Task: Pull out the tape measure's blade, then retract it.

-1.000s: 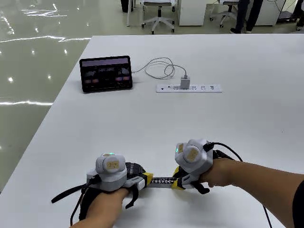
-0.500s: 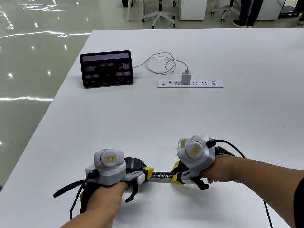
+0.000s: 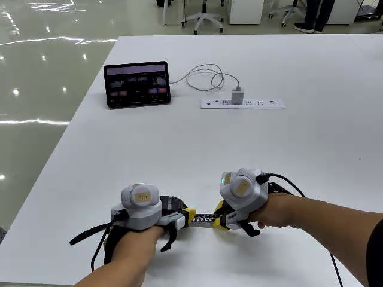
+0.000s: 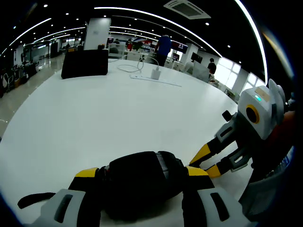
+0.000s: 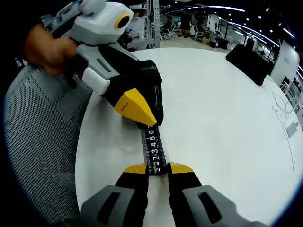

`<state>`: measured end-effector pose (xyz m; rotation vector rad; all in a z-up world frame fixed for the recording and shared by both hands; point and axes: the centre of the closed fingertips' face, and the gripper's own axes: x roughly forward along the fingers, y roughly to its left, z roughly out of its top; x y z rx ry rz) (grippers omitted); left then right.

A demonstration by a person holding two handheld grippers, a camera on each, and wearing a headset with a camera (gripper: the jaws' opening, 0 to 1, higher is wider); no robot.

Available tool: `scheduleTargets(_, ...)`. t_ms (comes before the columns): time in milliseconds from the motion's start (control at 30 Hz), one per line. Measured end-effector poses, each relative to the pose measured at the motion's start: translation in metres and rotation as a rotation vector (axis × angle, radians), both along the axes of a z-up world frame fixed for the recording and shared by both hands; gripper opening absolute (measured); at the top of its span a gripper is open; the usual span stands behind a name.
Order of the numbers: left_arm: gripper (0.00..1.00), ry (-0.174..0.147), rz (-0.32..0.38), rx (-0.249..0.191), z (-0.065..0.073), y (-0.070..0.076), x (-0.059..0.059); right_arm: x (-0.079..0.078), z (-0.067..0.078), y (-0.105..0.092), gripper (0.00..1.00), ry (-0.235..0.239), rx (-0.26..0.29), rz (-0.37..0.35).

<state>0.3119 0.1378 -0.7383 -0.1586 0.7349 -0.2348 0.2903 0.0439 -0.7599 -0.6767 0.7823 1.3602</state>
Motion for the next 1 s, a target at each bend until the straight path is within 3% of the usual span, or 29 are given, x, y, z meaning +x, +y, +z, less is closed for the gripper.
scheduleTargets(1000, 0.65, -0.002, 0.004, -0.014, 0.0, 0.0, 0.0, 0.001, 0.0, 0.022, 0.12, -0.001, 0.048, -0.013)
